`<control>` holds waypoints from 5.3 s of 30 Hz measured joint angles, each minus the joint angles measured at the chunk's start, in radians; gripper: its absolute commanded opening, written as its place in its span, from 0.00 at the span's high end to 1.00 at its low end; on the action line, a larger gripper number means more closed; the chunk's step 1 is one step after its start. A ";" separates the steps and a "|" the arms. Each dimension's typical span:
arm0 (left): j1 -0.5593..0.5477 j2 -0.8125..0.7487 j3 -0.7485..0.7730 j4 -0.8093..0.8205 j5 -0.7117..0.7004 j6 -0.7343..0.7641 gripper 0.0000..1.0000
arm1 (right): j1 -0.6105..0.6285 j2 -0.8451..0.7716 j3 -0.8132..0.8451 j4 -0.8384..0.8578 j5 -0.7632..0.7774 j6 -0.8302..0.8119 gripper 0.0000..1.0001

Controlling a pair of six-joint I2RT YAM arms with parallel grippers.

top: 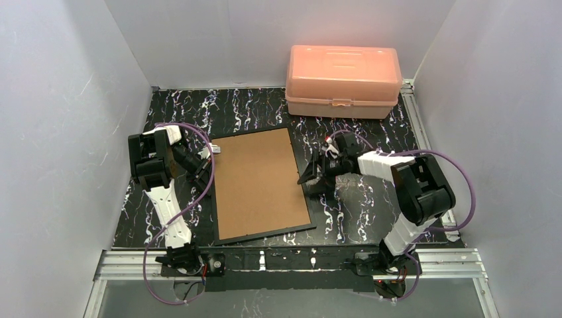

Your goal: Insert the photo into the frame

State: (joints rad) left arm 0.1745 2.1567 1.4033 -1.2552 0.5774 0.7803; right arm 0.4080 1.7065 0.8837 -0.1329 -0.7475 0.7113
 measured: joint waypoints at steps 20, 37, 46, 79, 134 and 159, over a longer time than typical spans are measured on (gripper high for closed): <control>0.000 -0.002 0.000 0.004 0.000 0.000 1.00 | 0.016 -0.154 -0.146 0.013 -0.011 0.082 0.23; 0.000 -0.003 0.000 0.005 0.000 0.000 1.00 | 0.046 -0.080 -0.167 0.081 -0.012 0.101 0.24; 0.000 -0.003 0.000 0.005 0.001 0.000 1.00 | 0.054 -0.064 -0.167 0.099 -0.026 0.102 0.24; 0.000 -0.004 0.000 0.006 0.000 0.001 1.00 | 0.026 -0.015 -0.064 0.028 -0.026 0.014 0.25; 0.000 -0.004 0.000 0.007 0.003 0.000 1.00 | 0.092 -0.061 -0.194 0.114 -0.065 0.044 0.27; 0.000 -0.006 0.001 0.055 -0.004 0.004 1.00 | 0.023 -0.134 -0.175 0.011 -0.045 0.000 0.24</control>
State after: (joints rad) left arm 0.1745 2.1509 1.4040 -1.2003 0.5735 0.7841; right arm 0.4313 1.5726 0.7086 -0.1215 -0.7929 0.7109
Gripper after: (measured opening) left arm 0.007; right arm 0.754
